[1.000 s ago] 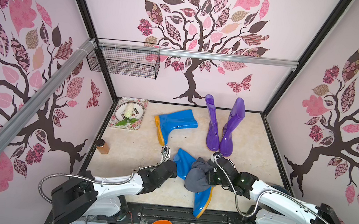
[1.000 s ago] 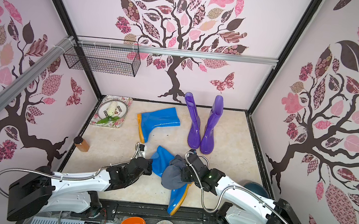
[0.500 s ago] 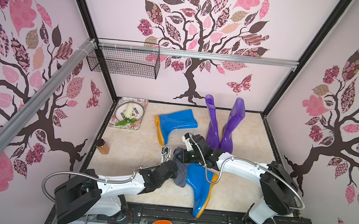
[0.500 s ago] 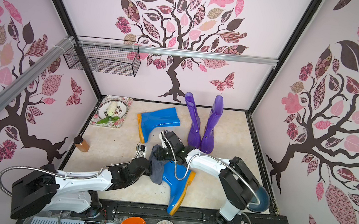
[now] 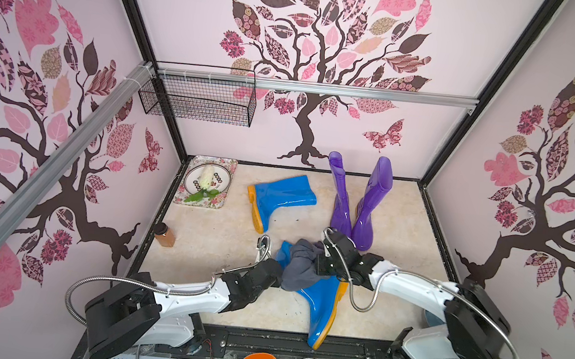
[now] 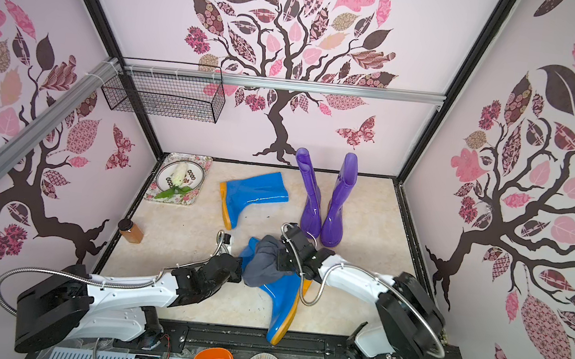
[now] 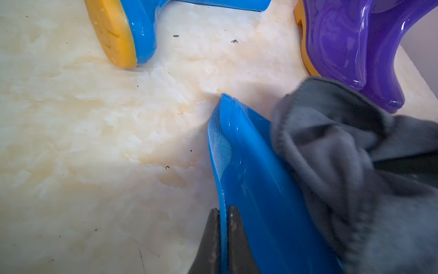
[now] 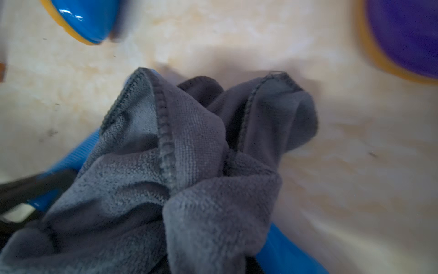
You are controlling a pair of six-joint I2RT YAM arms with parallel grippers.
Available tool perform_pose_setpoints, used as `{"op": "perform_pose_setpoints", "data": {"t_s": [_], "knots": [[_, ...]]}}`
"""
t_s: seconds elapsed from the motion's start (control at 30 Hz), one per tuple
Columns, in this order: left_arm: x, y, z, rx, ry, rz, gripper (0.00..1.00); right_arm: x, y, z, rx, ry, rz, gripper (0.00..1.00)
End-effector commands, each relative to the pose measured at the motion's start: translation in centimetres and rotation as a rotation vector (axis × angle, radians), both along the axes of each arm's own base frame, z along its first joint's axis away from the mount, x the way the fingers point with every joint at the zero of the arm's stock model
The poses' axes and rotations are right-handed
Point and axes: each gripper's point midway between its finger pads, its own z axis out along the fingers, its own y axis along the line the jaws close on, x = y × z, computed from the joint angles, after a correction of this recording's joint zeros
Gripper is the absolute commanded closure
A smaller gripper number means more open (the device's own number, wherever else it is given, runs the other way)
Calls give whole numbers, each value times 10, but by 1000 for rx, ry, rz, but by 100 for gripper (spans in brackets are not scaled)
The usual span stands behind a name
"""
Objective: Wipe the rubber boots with a cloth
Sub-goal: Wipe the dirt off the rubber boot.
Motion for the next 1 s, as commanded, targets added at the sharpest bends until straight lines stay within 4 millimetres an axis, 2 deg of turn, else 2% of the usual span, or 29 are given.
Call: {"op": "perform_pose_setpoints", "data": {"t_s": [0.0,0.1,0.23,0.27,0.37,0.47,0.5,0.57,0.6,0.73,0.8,0.9,0.97], "knots": [[1,0,4,-20,-30,3,100,-19,-62,13,-167,-21,-121,100],[2,1,4,-5,-38,4,100,-40,-74,23,-125,16,-136,100],[3,1,5,8,-41,3,100,-53,-59,35,-7,54,-87,100],[3,0,5,6,-38,-1,100,-51,-52,36,12,47,-64,100],[4,-5,2,11,-24,-13,100,-33,-35,21,-31,46,-18,100],[4,-6,0,16,-15,-17,100,-7,-31,0,-133,26,-40,100],[3,-5,0,17,-15,-14,100,1,-24,-6,-133,18,-26,100],[3,-5,1,13,-18,-11,100,12,1,-12,-83,19,28,100],[3,-5,1,16,-20,-12,100,15,20,-12,-39,30,87,100],[6,-9,2,25,-24,-19,100,29,86,-2,103,83,217,100],[8,-10,2,30,-24,-20,100,40,113,1,187,80,243,100],[9,-12,2,32,-26,-19,100,56,144,-10,221,112,286,100],[10,-12,4,36,-31,-19,100,63,147,-19,190,119,276,100]]}}
